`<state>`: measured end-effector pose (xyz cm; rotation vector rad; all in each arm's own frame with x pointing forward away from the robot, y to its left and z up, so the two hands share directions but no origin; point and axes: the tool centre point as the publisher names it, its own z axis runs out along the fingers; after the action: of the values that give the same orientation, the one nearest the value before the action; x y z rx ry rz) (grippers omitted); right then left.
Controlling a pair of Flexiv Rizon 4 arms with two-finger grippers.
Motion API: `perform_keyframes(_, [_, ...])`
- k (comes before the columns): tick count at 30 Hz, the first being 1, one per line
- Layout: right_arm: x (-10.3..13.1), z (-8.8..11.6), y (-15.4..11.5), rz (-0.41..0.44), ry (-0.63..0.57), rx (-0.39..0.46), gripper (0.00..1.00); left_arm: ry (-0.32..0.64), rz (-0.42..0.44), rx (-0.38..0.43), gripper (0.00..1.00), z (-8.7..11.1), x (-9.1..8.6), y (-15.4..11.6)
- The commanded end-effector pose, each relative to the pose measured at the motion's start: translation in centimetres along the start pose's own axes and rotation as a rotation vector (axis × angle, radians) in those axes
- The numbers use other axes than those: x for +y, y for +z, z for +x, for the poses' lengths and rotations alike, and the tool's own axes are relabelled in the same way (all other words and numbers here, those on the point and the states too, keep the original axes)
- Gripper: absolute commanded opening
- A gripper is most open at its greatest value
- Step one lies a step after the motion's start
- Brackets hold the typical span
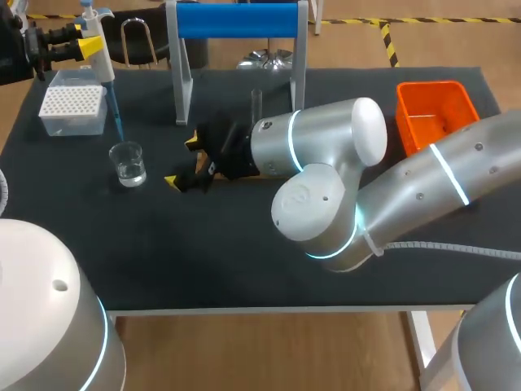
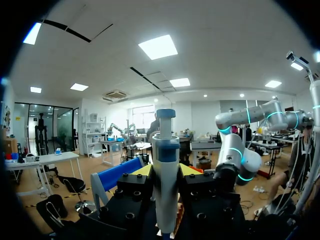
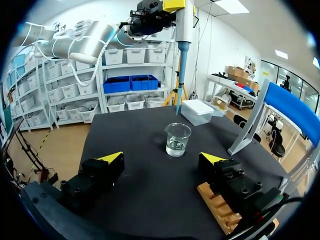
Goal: Invert the test tube, pick up the pipette, mount the tip to pipette, aspirate from beaker and dispense into the tube, eject the tip, return the pipette, and cap with the stopper.
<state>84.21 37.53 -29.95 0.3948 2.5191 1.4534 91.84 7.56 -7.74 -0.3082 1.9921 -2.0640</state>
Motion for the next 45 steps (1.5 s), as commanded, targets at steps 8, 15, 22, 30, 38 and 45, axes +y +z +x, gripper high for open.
perform_keyframes(8, [-0.1,0.1,0.2,-0.004,0.001,-0.005,1.0,0.001,0.002,0.003,0.0,0.0,0.0,-0.1])
perform_keyframes(15, [-0.1,0.1,0.2,-0.004,0.001,-0.005,1.0,0.001,0.002,0.003,0.0,0.0,0.0,-0.1])
perform_keyframes(22, [-0.1,0.1,0.2,-0.004,0.001,-0.005,1.0,0.001,0.002,0.003,0.0,0.0,0.0,-0.1])
perform_keyframes(30, [-0.1,0.1,0.2,-0.004,0.001,-0.005,1.0,0.006,0.002,-0.004,0.0,-0.2,0.5,-0.2])
perform_keyframes(38, [-0.1,0.1,0.2,-0.004,0.001,-0.005,1.0,0.027,0.01,-0.006,0.0,-0.3,1.5,-0.4])
perform_keyframes(45, [-0.1,0.1,0.2,-0.004,0.001,-0.005,1.0,0.048,0.017,0.0,0.0,-0.7,2.3,-0.4])
